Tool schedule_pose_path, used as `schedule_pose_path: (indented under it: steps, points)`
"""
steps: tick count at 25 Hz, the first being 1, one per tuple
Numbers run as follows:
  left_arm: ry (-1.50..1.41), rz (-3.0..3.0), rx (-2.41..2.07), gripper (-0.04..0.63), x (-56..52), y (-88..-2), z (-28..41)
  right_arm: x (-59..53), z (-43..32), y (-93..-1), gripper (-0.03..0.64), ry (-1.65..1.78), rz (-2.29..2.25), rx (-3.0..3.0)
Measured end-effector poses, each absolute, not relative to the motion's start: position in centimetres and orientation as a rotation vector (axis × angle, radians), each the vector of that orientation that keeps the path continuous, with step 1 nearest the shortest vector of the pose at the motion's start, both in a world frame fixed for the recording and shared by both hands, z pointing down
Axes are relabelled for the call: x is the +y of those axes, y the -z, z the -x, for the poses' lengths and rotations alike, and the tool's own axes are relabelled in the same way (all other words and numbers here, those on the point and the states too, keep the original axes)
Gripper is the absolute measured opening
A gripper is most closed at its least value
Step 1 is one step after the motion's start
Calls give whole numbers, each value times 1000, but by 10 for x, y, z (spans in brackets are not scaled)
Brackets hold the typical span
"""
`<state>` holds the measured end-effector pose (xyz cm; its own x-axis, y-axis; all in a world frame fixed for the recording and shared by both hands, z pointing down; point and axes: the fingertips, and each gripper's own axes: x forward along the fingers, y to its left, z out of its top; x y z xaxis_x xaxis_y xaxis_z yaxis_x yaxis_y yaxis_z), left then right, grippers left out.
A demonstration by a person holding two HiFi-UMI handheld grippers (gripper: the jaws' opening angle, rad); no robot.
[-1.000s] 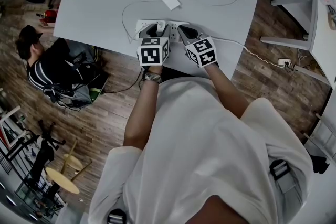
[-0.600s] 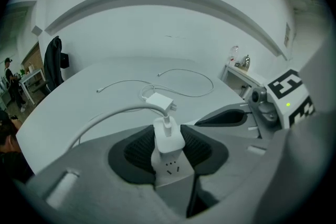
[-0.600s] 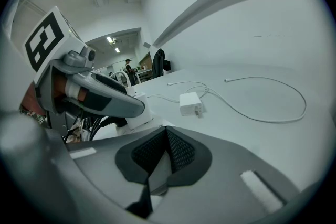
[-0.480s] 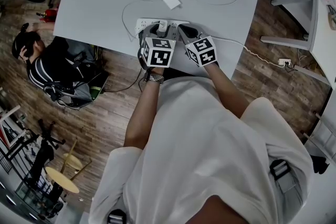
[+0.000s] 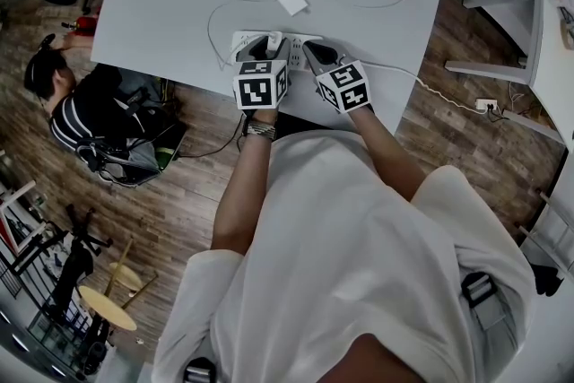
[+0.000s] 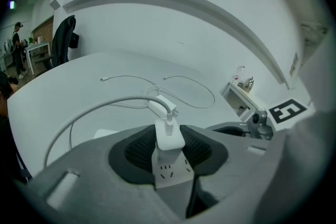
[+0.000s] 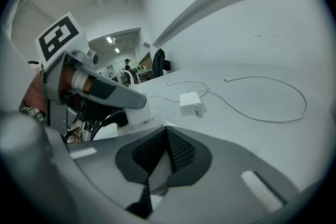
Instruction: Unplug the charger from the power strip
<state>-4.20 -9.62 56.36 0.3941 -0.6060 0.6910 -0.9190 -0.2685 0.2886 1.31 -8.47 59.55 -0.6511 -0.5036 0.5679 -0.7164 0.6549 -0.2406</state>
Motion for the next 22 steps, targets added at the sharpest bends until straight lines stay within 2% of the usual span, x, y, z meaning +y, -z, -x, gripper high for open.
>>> schedule_pose_path:
  steps: [11, 18, 22]
  points:
    - [-539, -1955, -1278, 156, -98, -565, 45, -85, -12, -597, 2, -627, -953, -2415]
    - [-831, -2107, -1324, 155, -94, -563, 36, -85, -12, -596, 2, -627, -954, -2414]
    - [-891, -2142, -1336, 155, -93, -563, 32, -85, -12, -596, 2, -625, -954, -2416]
